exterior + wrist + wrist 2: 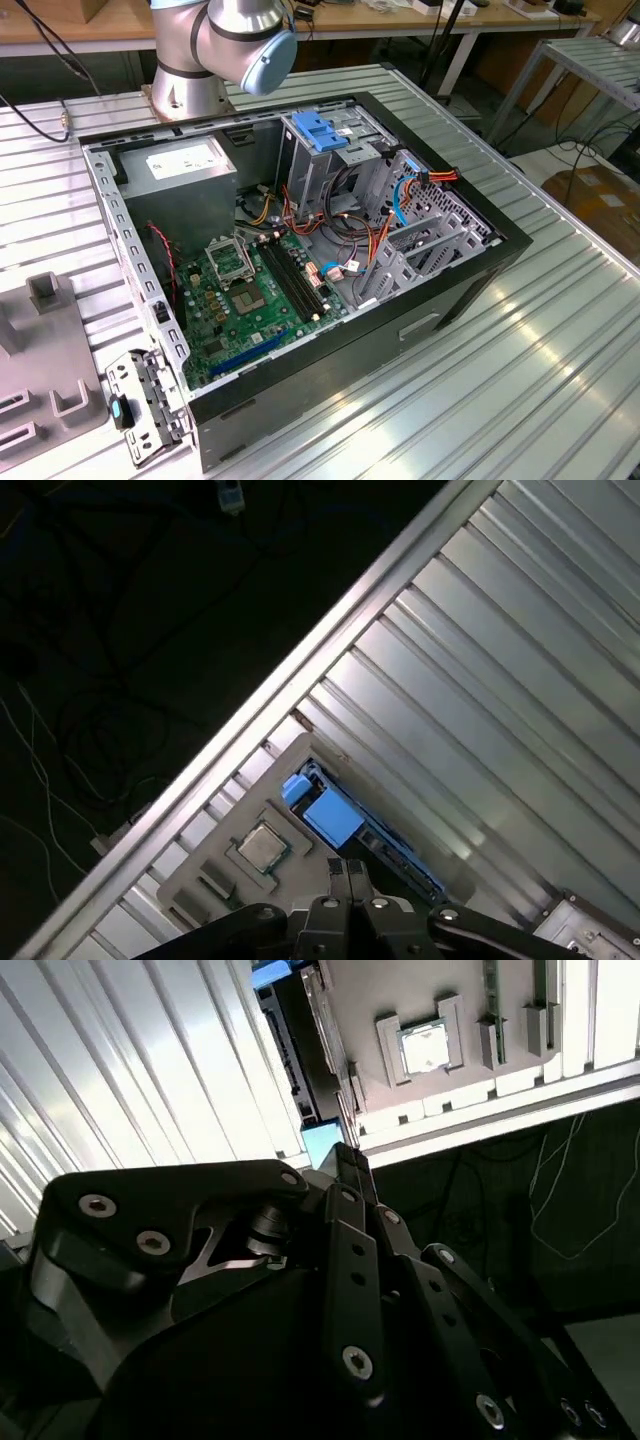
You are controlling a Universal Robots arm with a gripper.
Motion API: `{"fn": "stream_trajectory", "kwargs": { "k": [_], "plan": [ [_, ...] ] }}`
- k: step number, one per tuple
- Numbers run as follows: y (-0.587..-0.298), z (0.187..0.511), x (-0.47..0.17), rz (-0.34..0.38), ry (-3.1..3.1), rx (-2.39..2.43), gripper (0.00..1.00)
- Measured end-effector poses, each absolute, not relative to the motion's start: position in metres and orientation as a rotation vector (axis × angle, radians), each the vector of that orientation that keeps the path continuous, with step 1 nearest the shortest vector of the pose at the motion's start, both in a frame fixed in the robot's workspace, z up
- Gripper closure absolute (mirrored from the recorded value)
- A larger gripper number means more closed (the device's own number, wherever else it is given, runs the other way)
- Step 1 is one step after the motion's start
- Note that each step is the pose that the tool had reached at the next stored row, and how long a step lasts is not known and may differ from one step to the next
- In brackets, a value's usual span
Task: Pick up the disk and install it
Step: 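Pick up the disk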
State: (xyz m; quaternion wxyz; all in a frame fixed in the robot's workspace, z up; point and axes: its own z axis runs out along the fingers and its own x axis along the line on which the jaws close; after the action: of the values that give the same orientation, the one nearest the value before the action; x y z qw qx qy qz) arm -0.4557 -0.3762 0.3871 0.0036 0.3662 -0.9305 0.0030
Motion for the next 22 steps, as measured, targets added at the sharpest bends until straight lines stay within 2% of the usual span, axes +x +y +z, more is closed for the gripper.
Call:
{"fn": "stream_trajectory", "kwargs": {
  "k": [6, 22],
  "plan": [
    [-0.3763, 0.387, -0.4563, 0.011, -2.756, 1.494, 0.89],
    [-0.3763, 0.3869, -0.4563, 0.012, -2.566, 1.803, 0.89]
  ]
}}
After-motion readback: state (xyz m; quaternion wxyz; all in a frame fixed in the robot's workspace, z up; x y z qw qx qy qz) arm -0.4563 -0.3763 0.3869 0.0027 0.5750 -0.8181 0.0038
